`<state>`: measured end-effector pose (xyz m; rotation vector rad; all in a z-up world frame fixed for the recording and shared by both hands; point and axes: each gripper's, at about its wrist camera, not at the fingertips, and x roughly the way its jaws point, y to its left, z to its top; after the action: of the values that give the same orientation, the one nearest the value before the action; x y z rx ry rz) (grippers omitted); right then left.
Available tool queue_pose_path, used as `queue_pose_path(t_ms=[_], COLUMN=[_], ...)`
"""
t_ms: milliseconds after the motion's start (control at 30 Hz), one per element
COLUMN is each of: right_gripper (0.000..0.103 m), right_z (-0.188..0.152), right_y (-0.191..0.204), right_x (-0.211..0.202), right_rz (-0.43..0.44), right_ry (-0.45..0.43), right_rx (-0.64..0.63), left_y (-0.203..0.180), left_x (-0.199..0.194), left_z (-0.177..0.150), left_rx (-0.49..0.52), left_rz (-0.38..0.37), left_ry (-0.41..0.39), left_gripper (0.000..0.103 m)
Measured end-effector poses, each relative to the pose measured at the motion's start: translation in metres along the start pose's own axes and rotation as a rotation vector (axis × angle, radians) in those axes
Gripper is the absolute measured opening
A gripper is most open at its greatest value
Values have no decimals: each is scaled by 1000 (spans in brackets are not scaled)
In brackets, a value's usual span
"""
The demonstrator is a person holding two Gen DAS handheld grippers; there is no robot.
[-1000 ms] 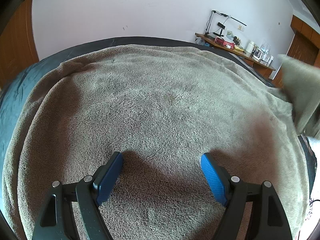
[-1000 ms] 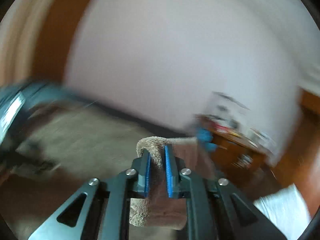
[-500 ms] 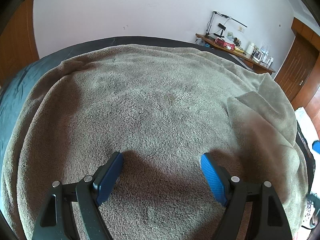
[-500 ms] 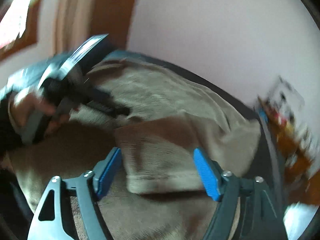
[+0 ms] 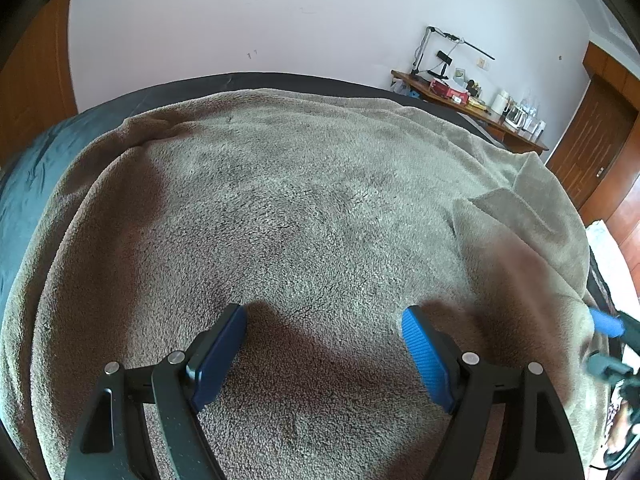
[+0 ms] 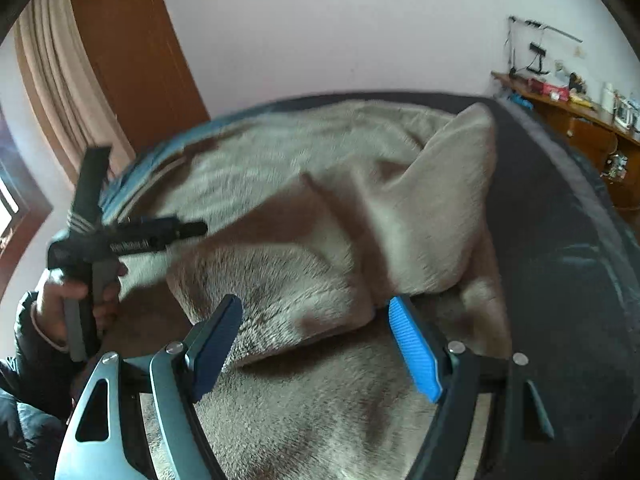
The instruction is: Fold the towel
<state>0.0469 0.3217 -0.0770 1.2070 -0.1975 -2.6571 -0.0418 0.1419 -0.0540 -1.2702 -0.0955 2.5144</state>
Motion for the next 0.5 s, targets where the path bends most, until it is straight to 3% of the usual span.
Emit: queue_pose_path(t_ms=[100,233,300,367,500], right_gripper=[79,80,80,80,80], right_z=[2,12,17,22,26], right_y=[9,40,54,63,49], right_x=[14,-3,-16,-23,-19], right_rz=[51,310,391,382,219], right_ry=[29,-61,-108,-136,-151], right_rx=[-1,-68,-115,-154,-107], left_y=[1,2,3,3,6], left_x=[-1,-2,-2,-2,-3], left_z=[0,0,0,0,-1], left_rx=[-9,-13,-14,-16,-35], left_rz=[-6,-9,-10,-12,-27], left_ry=[0,-1,-2,-2,-7], left_gripper=[82,82,82,82,82])
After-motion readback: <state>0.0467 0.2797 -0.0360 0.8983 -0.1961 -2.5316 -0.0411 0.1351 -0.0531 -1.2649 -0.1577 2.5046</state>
